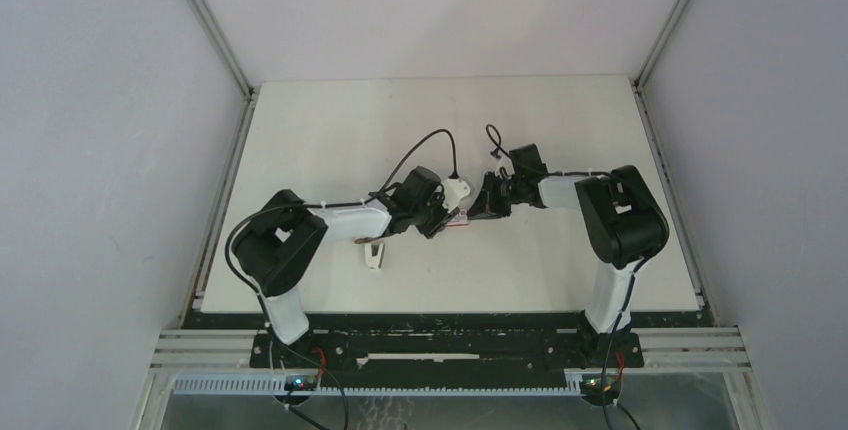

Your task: Load the staples into the stapler

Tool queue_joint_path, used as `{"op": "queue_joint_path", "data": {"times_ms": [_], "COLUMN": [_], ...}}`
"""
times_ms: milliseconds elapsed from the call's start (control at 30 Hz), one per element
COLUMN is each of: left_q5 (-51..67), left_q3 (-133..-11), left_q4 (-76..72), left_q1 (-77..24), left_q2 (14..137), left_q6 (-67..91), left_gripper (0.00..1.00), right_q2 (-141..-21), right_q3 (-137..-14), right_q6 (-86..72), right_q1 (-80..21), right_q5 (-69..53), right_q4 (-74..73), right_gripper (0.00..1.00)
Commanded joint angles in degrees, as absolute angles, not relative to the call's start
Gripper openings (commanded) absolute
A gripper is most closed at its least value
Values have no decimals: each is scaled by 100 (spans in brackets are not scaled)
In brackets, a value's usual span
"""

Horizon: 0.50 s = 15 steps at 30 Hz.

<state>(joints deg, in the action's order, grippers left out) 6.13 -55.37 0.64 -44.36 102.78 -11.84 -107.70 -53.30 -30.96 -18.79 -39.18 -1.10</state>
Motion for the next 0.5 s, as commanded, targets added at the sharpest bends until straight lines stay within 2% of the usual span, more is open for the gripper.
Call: {"op": "queue_joint_path", "data": {"times_ms": [0,100,200,467], "left_q5": [467,331,194,-215], "left_q3": [-5770,-5585,-5376,-4618], "left_q4": [111,-92,-317,-1005], "left_q1": [-4500,-4500,-4501,-4608], "left_q2": [10226,10016,9769,8765], "left_q6": [-1320,-1293,-1203,-750], "left_gripper": [46,61,71,84], "right_q2": [-10769,-10722,-10639,-10654], "right_q3": [-5467,-5467,-5486,-5844], "right_q6": [-3024,-2906,-2662,-1769], "right_q1": [-1850,-1791,-1771,-1991], "right_q5": [-4046,-4151,-4290,-4481], "right_q4": [-22,-133,-377,-1355], "right_gripper": [0,0,0,0]}}
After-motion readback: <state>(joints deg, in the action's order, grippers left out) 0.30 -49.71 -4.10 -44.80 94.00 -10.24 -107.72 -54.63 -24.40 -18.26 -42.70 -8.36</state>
